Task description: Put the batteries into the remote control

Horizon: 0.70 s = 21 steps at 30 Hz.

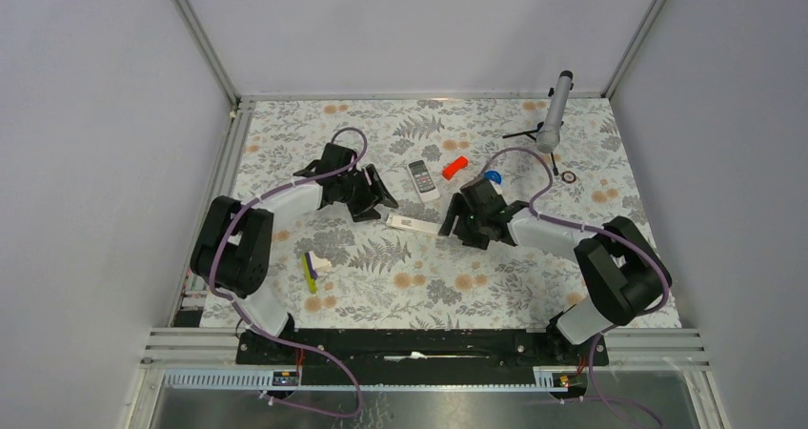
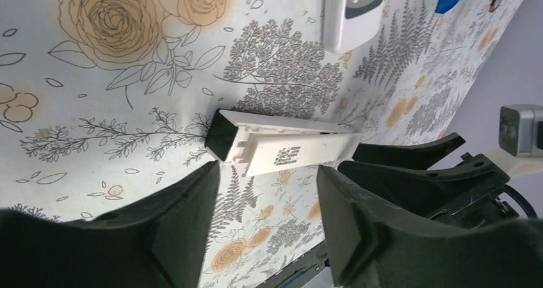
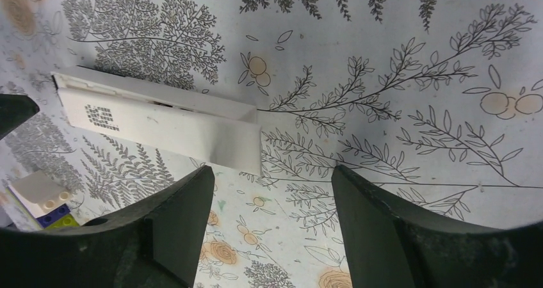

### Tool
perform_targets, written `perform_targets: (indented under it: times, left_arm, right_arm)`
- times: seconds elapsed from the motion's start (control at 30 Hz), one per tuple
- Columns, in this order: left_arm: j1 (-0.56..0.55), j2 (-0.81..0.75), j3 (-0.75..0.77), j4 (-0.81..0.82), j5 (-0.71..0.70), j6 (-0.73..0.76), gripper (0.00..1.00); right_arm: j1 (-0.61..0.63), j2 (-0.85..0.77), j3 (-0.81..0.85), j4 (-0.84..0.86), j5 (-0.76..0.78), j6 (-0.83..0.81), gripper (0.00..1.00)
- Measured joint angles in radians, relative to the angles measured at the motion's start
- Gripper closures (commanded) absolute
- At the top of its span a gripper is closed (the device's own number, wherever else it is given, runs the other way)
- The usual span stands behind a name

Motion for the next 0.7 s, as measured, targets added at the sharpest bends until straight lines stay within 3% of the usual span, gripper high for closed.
perform_targets:
  times: [0.23,0.7]
  left_arm:
    - [0.0,-0.022,0.011,-0.03,-0.028,0.065,0.16]
    - [0.0,-0.015,0.011,-0.062,-0.032,0.153,0.07]
  right_arm:
    - [-0.032,-0.032,-0.065,0.124,-0.054,0.0,0.2]
    - [-0.056,0.009,-0.079,0.234,-0.115,0.018,0.39]
